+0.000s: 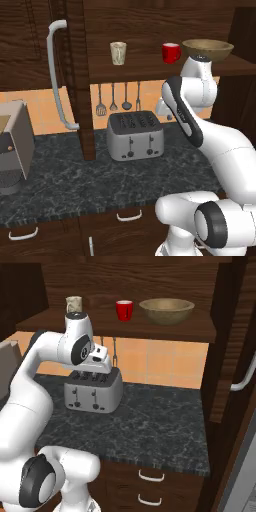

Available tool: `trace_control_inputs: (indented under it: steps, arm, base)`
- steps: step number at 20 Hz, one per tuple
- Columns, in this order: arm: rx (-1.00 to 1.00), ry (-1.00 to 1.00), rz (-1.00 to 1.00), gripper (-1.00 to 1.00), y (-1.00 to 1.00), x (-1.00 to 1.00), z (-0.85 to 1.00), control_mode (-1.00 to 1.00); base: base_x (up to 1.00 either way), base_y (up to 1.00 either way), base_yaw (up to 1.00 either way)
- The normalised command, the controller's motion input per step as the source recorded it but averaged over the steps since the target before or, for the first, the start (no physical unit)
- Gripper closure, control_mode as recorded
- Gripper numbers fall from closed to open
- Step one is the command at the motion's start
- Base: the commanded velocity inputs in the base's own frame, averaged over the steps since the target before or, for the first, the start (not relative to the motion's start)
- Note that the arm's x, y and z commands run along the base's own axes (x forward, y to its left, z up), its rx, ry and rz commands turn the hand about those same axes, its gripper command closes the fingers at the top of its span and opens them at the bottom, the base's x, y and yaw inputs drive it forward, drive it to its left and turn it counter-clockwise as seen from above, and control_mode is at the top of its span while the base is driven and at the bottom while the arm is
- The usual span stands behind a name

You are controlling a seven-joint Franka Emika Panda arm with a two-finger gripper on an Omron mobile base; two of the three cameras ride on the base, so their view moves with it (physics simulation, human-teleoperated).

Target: Gather all objects into one cabinet and sort the glasses and bowls to opposite sides.

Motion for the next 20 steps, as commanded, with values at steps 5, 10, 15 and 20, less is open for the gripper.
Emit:
trace_control_inputs:
  steps: [5,10,15,20]
  arm:
    - [0.0,0.0,0.0,-1.0,0.0,0.0,0.0,1.0]
    - [0.0,0.0,0.0,-1.0,0.0,0.0,0.0,1.0]
    - [0.0,0.0,0.0,-1.0,0.0,0.0,0.0,1.0]
    - [0.0,0.0,0.0,-1.0,0.0,0.0,0.0,1.0]
  base:
    - [-0.43,0.11,0.0]
    - [-1.0,0.0,0.0]
    - [-0.79,0.05,0.35]
    - [-0.69,0.0,0.61]
